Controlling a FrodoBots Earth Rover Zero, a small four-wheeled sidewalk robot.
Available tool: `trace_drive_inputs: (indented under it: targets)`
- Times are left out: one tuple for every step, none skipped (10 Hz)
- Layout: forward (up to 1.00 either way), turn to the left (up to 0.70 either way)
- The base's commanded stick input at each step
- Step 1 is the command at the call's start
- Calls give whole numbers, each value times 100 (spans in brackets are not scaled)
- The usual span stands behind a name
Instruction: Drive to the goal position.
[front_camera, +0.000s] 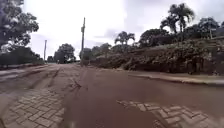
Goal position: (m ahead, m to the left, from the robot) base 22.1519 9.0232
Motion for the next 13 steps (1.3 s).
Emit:
trace_drive_inputs:
  targets:
    - [70,0]
    - [70,0]
    - [70,0]
    - [70,0]
    - [70,0]
    - [70,0]
    - [70,0]
    - [70,0]
    - [70,0]
    - [70,-4]
    - [70,-9]
    - [70,-13]
    - [70,-18]
